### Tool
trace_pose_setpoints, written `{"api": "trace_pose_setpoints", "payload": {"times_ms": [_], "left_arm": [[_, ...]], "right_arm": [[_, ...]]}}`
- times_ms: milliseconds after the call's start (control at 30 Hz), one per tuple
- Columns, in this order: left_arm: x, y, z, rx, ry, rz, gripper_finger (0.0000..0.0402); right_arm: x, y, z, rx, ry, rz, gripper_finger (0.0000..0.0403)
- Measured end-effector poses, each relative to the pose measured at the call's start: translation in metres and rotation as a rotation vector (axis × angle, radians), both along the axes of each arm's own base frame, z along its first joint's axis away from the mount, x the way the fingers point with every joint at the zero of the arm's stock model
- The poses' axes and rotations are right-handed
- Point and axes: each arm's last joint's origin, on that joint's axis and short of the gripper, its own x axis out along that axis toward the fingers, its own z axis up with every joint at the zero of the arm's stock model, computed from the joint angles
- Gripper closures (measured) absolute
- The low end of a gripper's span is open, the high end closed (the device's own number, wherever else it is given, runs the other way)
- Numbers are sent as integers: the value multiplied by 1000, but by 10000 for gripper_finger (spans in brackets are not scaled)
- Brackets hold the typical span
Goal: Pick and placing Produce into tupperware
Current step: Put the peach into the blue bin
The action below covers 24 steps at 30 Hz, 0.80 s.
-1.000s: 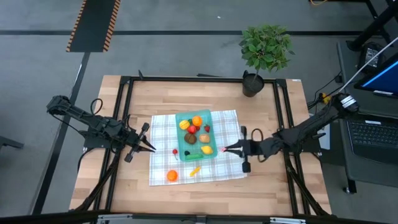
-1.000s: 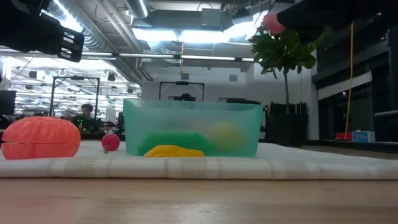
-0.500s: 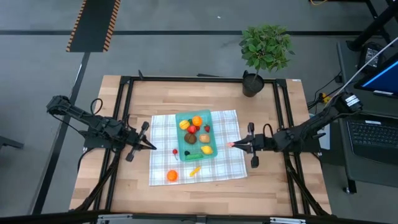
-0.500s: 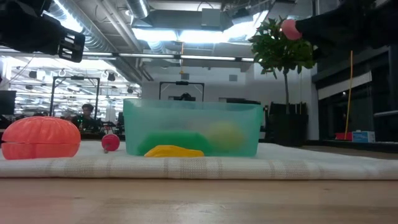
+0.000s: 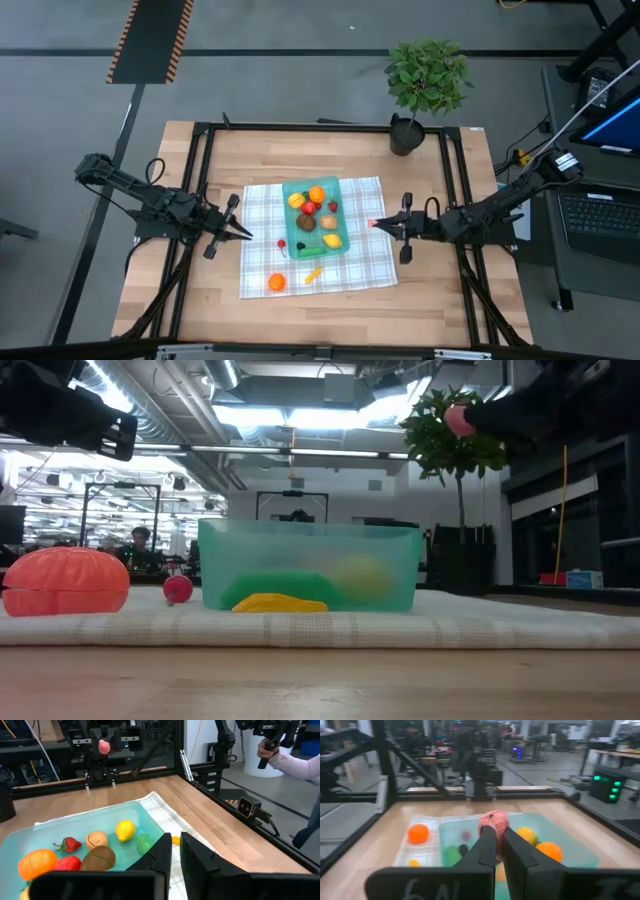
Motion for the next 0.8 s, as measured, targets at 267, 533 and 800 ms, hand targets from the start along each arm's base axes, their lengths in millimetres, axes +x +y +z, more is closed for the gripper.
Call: {"api": "trace_pose_setpoints", "payload": {"times_ms": [267,533,800], "left_arm": [[0,0,0,-1,0,0,351],[0,0,0,0,0,0,334],[0,0,0,1,0,0,319]], "right_arm": [[3,-8,0,27,-2,-34,386],[33,-17,6,-19,32,4,386],[63,-38,6,-9,53,4,386]]}}
